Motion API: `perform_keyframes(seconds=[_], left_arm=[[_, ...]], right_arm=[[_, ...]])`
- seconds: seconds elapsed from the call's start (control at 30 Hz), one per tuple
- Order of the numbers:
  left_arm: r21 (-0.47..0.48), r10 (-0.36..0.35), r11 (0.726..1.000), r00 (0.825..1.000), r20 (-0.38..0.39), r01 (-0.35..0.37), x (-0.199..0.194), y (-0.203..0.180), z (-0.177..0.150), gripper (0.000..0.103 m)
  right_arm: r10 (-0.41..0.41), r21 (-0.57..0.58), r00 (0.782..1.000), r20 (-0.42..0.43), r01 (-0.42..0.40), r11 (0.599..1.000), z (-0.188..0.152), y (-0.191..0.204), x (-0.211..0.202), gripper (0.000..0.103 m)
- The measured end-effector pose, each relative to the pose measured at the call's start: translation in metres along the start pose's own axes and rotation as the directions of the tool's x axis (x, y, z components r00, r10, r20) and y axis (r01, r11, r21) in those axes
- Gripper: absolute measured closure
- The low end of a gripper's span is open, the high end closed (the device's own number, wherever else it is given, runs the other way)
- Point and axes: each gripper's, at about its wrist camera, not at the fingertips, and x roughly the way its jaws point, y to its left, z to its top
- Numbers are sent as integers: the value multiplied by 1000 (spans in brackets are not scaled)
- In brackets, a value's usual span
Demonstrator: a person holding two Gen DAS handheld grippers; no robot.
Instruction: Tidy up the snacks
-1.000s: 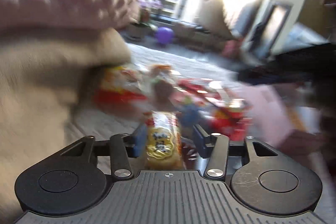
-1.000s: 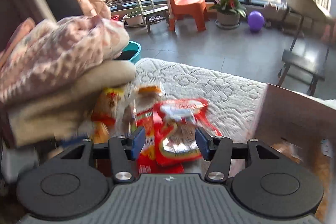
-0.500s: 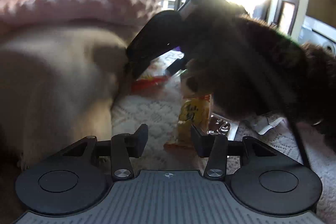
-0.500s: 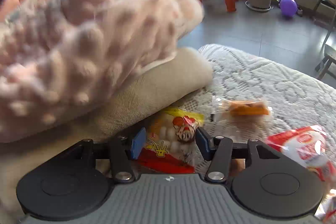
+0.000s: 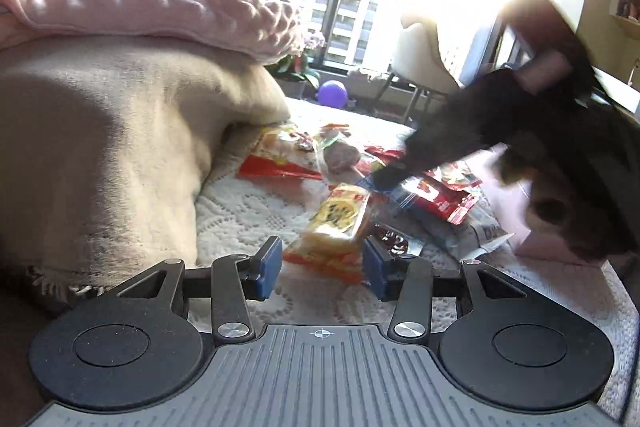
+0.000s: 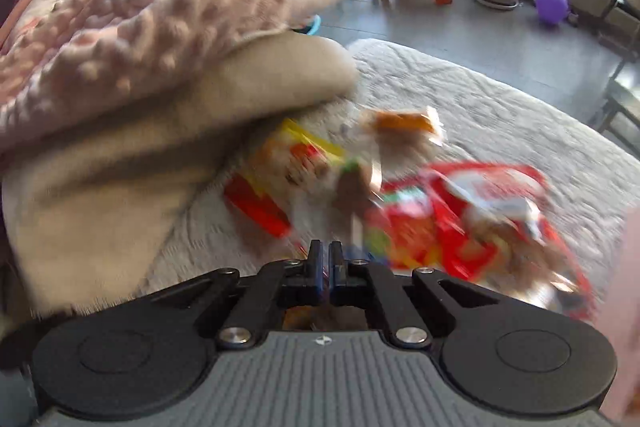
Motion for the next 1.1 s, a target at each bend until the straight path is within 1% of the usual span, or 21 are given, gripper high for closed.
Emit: perform_keyframes(seconds=[0.07,0.1,0.17,0.2,0.23,0.3,0.4,0.43,0.5,0.57,0.6,0.63,0.7,0.83,0.9,0.97,1.0,1.07,1.1], left_arm=[[-9,11,1000,1000,13,-11,7,-5,0,54],[-10,20,1000,1000,18,-20,8,-6,-2,54],[18,55,998,998,15,-55,14,-11,-5,54],[39,75,996,997,11,-75,16,-13,-6,53],[55,93,994,996,14,-93,17,-13,-8,51],[60,109,992,994,32,-111,14,-11,-11,49],[27,96,995,994,51,-98,12,-3,-12,48],[17,90,996,995,54,-91,12,-1,-12,48],[1,75,997,996,50,-75,14,3,-13,48],[-15,63,998,997,47,-63,15,6,-13,48],[-22,57,998,997,43,-56,15,8,-13,47],[-29,52,998,998,38,-51,16,9,-13,47],[-45,42,998,999,31,-40,17,13,-13,46],[-54,35,998,999,30,-33,17,17,-14,45],[-40,43,998,999,32,-41,20,18,-12,45],[-34,46,998,998,33,-45,20,17,-13,46],[-37,44,998,999,32,-43,20,17,-13,46],[-44,40,998,999,31,-38,21,20,-13,46],[-44,40,998,999,31,-38,21,21,-13,46]], right_arm=[[-31,-7,999,31,31,999,-9,-9,-14,99],[-34,3,998,48,34,999,-9,-11,-20,98],[-14,39,997,78,11,999,-7,-12,-27,92],[9,55,996,89,-14,998,-4,-10,-27,82],[31,68,994,101,-38,997,1,-7,-25,68],[54,88,992,112,-64,994,13,1,-14,57],[74,114,993,89,-84,990,32,21,15,57],[56,121,996,73,-65,991,38,27,26,56],[-10,125,999,48,4,992,49,39,47,56],[-62,102,998,28,59,993,56,49,64,48],[-74,85,997,36,71,994,58,55,68,39],[-91,70,995,46,88,994,58,59,71,38],[-125,53,990,61,121,991,60,67,76,38],[-140,42,987,76,137,990,63,70,81,38],[-138,3,987,78,138,990,61,69,81,39],[-156,-9,986,67,156,988,58,65,76,49],[-160,-8,985,59,160,987,56,61,70,57],[-182,-33,982,47,184,982,49,55,57,61],[-200,-55,978,54,203,978,43,51,49,66]])
